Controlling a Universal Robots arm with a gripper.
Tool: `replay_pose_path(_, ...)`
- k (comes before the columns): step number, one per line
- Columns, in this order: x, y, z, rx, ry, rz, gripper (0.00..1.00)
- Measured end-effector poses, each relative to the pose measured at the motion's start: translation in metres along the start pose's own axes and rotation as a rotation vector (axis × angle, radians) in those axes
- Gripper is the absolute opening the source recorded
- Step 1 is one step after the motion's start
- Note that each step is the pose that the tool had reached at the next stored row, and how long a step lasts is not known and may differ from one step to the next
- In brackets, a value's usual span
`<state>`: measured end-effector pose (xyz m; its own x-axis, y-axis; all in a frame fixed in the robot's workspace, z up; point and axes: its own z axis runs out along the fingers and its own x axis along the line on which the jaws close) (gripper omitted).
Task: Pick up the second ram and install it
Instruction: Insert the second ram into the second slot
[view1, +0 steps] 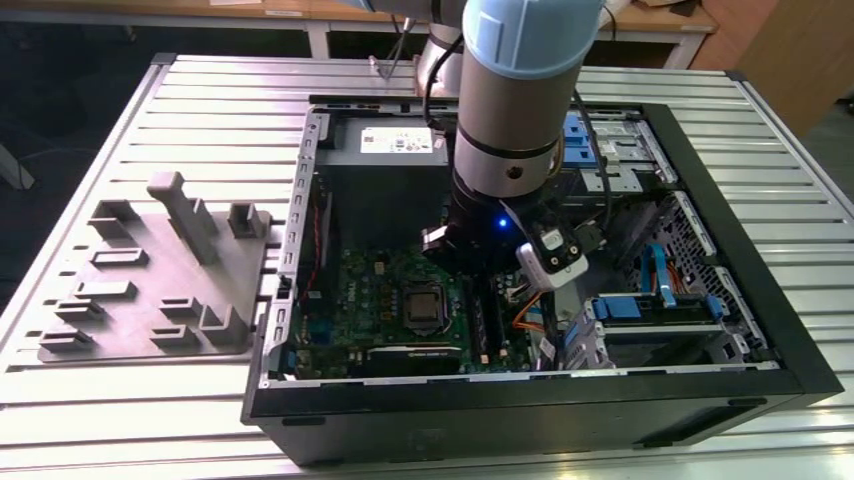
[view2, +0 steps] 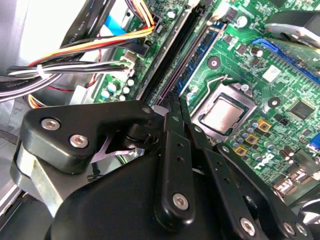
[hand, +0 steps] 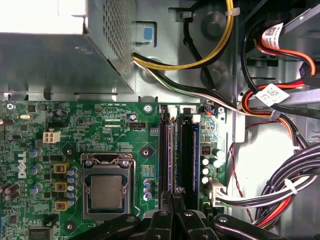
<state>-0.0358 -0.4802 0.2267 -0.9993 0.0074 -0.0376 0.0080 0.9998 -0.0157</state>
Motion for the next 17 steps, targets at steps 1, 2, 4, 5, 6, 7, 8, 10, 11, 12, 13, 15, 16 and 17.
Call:
replay_pose_path(1, 0.0000, -0.0001, 0.0000, -0.0007, 0.0000, 0.000, 0.11)
replay_pose_path(2, 0.0000, -0.0001, 0.0001, -0.0008, -0.0001, 0.000, 0.11)
replay_pose_path(4, -0.0004, -0.0002, 0.0001, -0.0010, 0.0000, 0.000, 0.11)
replay_pose_path(5, -0.0007, -0.0003, 0.0001, -0.0009, 0.0000, 0.000, 0.11)
replay_pose_path(6, -0.0009, -0.0004, 0.0001, -0.0009, 0.0000, 0.001, 0.11)
replay_pose_path(7, -0.0011, -0.0004, 0.0001, -0.0009, 0.0000, 0.001, 0.11)
replay_pose_path(8, -0.0012, -0.0004, 0.0001, -0.0008, 0.0000, 0.002, 0.11)
replay_pose_path(10, -0.0018, -0.0005, 0.0001, -0.0007, 0.0000, 0.003, 0.11)
replay_pose_path(11, -0.0021, -0.0005, 0.0002, -0.0007, 0.0000, 0.003, 0.11)
replay_pose_path(12, -0.0022, -0.0005, 0.0002, -0.0007, 0.0000, 0.004, 0.11)
replay_pose_path(13, -0.0023, -0.0005, 0.0001, -0.0006, 0.0001, 0.004, 0.11)
replay_pose_path(15, -0.0026, -0.0005, 0.0002, -0.0006, 0.0001, 0.005, 0.11)
replay_pose_path(16, -0.0026, -0.0006, 0.0003, -0.0006, 0.0000, 0.005, 0.11)
replay_pose_path(17, -0.0026, -0.0006, 0.0005, -0.0007, 0.0000, 0.006, 0.11)
